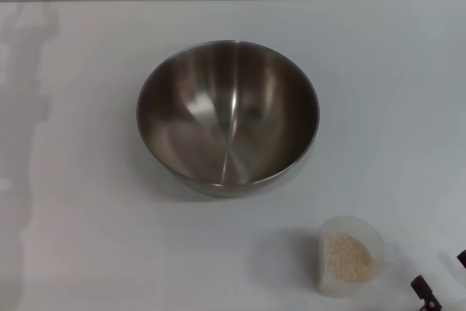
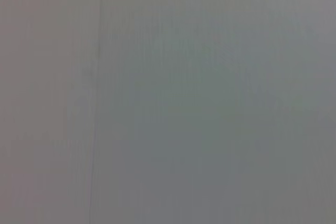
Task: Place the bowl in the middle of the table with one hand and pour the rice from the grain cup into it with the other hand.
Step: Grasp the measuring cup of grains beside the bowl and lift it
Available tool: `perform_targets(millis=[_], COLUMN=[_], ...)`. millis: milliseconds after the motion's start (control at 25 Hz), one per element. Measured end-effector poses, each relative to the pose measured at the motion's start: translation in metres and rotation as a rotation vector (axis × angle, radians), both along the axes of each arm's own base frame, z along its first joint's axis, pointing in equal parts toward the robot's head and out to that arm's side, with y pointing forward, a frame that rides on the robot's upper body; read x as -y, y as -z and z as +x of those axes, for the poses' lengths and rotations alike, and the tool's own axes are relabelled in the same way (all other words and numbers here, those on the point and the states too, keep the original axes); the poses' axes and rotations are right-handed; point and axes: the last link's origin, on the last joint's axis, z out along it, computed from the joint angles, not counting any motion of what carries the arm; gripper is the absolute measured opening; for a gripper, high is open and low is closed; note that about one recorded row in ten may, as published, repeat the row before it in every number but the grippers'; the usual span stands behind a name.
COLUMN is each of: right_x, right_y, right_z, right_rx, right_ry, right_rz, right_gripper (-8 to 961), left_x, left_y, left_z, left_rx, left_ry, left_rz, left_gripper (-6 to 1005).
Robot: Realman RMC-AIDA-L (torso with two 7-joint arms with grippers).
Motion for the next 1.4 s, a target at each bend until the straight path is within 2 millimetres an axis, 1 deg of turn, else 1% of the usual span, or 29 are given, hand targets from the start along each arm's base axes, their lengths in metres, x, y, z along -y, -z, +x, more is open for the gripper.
perform_targets(millis=[160, 320, 440, 760, 1400], right_x=[-0.002, -0.013, -0.017, -0.020, -0.026], right_y=[0.003, 0.007, 0.008, 0.013, 0.010], right_z=[0.001, 0.000, 0.001, -0.001, 0.002], right_rx=[0.022, 0.023, 0.027, 0.022, 0.033], right_ry=[-0.001, -0.015, -0.017, -0.022, -0.016], right_rz=[-0.013, -0.030, -0.040, -0.061, -0.049], right_gripper=[699, 698, 697, 697, 697], left_x=[0.000, 0.002, 0.003, 0.005, 0.006], left_y=[0.000, -0.001, -0.002, -0.004, -0.006], left_z=[0.000, -0.001, -0.002, -0.003, -0.004], left_rx=[-0.001, 0.000, 0.000, 0.000, 0.001], left_ry=[-0.001, 0.000, -0.001, 0.001, 0.003], left_rz=[0.000, 0.004, 0.009, 0.019, 0.030], left_gripper=[463, 463, 463, 463, 463])
